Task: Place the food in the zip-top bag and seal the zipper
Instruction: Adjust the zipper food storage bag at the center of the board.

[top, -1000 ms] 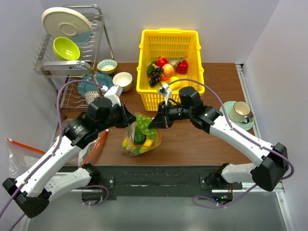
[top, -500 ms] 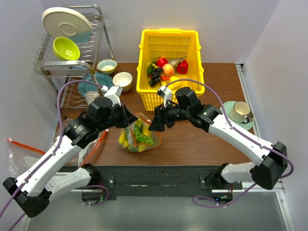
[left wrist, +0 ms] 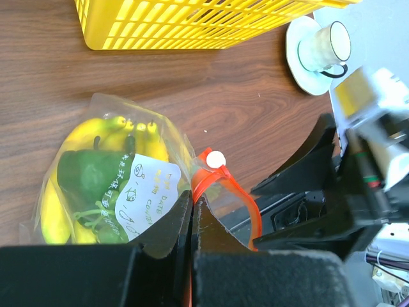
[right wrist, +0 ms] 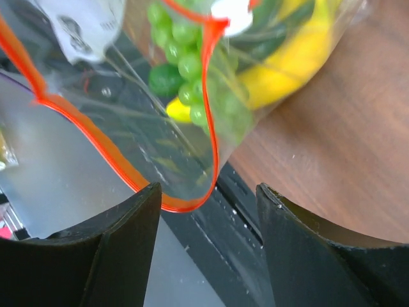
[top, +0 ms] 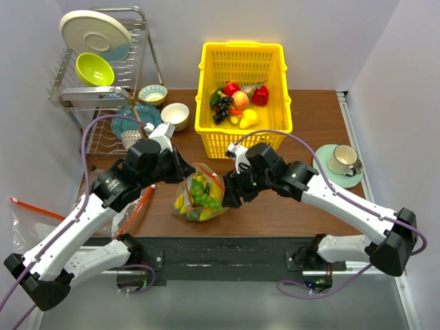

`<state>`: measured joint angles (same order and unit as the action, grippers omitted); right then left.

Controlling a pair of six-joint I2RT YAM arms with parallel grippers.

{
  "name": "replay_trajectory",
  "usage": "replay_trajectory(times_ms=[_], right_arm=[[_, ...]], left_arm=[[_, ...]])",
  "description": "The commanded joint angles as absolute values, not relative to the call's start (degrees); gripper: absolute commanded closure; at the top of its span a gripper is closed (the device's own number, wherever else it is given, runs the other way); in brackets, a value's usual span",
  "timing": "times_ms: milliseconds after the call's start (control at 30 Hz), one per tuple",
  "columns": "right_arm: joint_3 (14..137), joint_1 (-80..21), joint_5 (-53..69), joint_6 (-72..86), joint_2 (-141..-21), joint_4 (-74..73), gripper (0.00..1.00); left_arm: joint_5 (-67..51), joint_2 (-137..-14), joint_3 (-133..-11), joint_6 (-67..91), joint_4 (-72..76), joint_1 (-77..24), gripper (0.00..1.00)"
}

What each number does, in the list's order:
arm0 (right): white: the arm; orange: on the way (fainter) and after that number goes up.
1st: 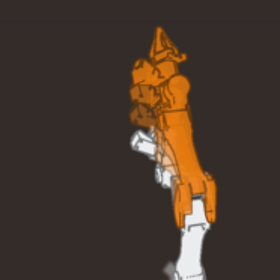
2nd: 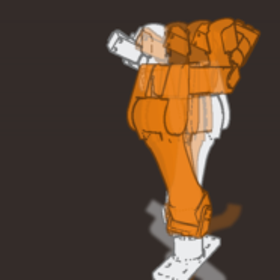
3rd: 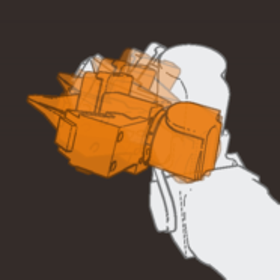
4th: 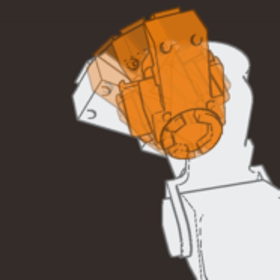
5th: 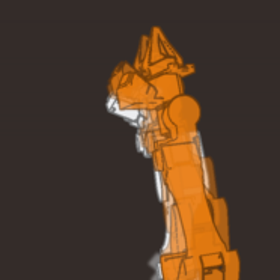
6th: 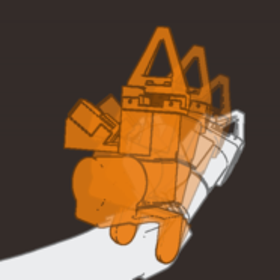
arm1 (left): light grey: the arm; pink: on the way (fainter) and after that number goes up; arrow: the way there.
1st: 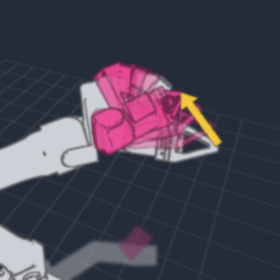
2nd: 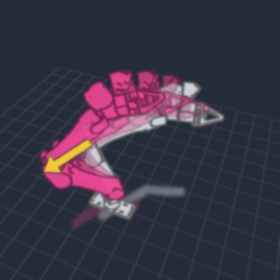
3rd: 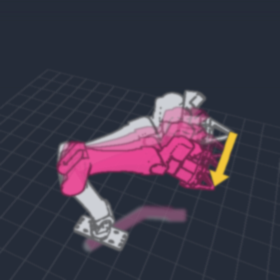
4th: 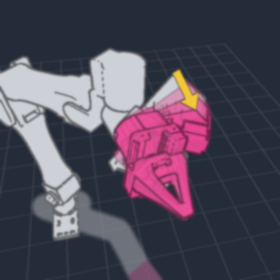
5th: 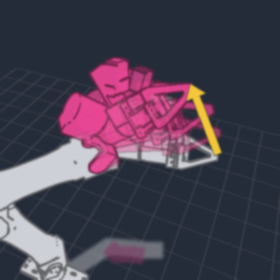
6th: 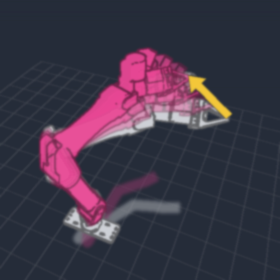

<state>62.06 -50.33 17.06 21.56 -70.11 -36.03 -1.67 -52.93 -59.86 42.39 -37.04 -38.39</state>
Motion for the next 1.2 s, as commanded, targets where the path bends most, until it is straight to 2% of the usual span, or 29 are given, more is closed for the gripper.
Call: replay_trajectory(times_ms=[0, 33, 100, 133, 167, 200, 233, 300, 433, 533, 667, 867, 1067, 1167], right_arm=[[61.6, -51.9, 14.0, 23.5, -71.0, -33.9, 0.37], [62.0, -51.9, 13.5, 23.6, -71.5, -33.8, 0.38], [62.6, -51.9, 12.5, 23.8, -72.7, -33.7, 0.49], [63.6, -51.9, 12.4, 23.8, -73.0, -33.7, 0.57], [64.5, -51.9, 12.6, 23.6, -73.4, -33.7, 0.69], [65.5, -51.9, 12.6, 23.6, -74.0, -34.3, 0.76], [67.9, -51.9, 12.2, 23.5, -74.2, -34.7, 0.89], [71.0, -52.0, 9.6, 23.0, -74.9, -37.1, 1.0], [81.4, -51.9, 4.1, 22.1, -75.9, -42.0, 1.0], [84.8, -51.9, 0.7, 23.5, -75.8, -43.2, 1.0], [81.5, -51.9, -1.8, 25.8, -74.9, -38.9, 1.0], [86.8, -51.9, 1.7, 26.1, -75.2, -40.1, 1.0], [85.3, -51.9, 2.4, 26.5, -72.0, -35.2, 1.0], [81.2, -51.9, 1.9, 26.6, -72.5, -35.1, 1.0]], left_arm=[[-1.7, -51.9, -62.0, 41.8, -34.0, -38.5, 1.0], [-1.8, -51.9, -62.0, 41.8, -33.9, -38.5, 1.0], [-2.0, -51.9, -62.1, 42.0, -34.0, -38.5, 1.0], [-2.0, -51.8, -62.1, 42.0, -34.4, -38.6, 1.0], [-2.1, -51.8, -62.1, 42.0, -34.5, -38.5, 1.0], [-2.0, -51.7, -62.1, 42.1, -34.8, -38.5, 1.0], [-1.9, -51.4, -61.9, 42.1, -35.2, -38.6, 1.0], [-2.6, -51.4, -61.3, 42.4, -35.4, -38.6, 1.0], [-5.4, -52.0, -60.6, 43.0, -35.7, -38.6, 1.0], [-6.8, -52.4, -60.7, 43.0, -36.2, -38.5, 1.0], [-8.1, -52.6, -61.2, 43.0, -36.7, -38.5, 1.0], [-9.7, -53.0, -59.9, 43.1, -35.5, -38.5, 1.0], [-16.9, -52.9, -47.0, 48.6, -23.5, -38.7, 1.0], [-14.3, -53.3, -52.6, 46.9, -27.3, -38.6, 1.0]])
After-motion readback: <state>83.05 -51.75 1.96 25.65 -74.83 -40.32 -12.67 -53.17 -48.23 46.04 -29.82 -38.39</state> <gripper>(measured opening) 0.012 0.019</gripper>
